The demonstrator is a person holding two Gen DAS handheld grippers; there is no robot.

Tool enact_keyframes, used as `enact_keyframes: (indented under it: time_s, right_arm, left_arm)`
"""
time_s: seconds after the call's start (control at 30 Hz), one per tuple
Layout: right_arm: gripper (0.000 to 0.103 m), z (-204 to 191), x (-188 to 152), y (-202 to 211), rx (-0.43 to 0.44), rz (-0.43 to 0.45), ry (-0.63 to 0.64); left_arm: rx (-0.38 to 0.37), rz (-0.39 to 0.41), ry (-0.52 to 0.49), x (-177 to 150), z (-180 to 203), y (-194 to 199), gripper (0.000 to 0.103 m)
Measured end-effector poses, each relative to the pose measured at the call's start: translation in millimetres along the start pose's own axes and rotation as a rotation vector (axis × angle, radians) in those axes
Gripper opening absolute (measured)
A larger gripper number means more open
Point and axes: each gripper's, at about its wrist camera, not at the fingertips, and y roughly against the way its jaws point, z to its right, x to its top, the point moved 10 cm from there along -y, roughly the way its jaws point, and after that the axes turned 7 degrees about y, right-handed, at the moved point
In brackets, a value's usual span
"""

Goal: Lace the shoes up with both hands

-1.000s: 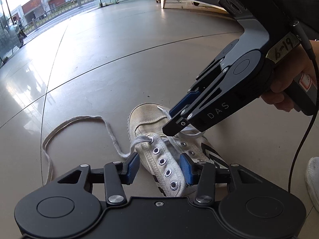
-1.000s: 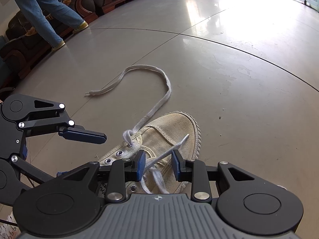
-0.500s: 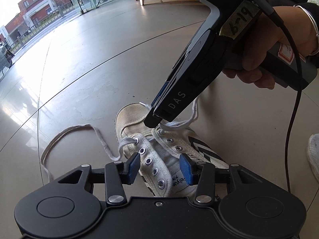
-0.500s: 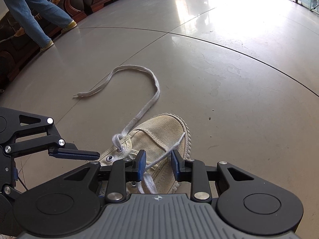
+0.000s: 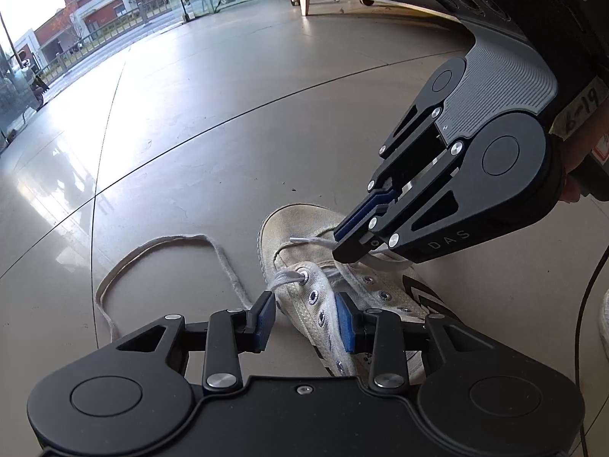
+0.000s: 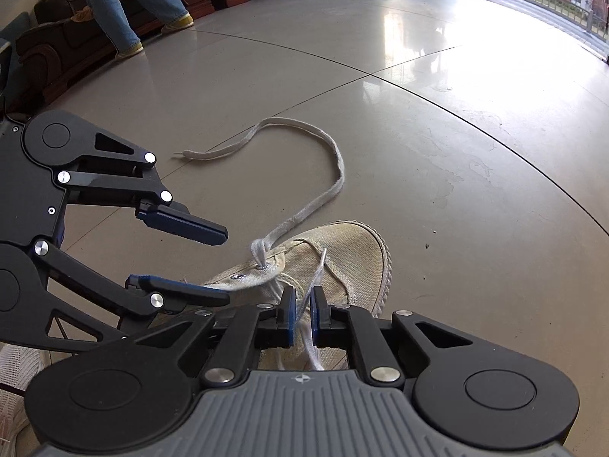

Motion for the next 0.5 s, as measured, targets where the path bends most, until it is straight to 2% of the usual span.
enact_keyframes:
  time_s: [0.13,0.4,0.43,0.47,0.5]
  right_arm:
    - [0.018,-1,7,-2,-0.011,0.011,0.010]
    - [0.018,5,6,-13,-0.026,-0.019,-0.005]
    - [0.015,5,6,-12,-0.028,-0.015,-0.008]
    - [0.007,5,7,-9,-0.028,-0.010,-0.009]
    - [0.007,5,7,-7,-0.029,-0.004,-0.011]
  left_arm:
    - [0.011,0.007,-0.038,0,4,-1,0.030]
    - [0.010,0.019,-0.089,1,8,0,0.020]
    - [0.010,0.020,-0.091,1,8,1,0.018]
    - [0.008,0.019,-0.088,1,7,1,0.016]
    - [0.006,0.019,-0.085,1,6,2,0.014]
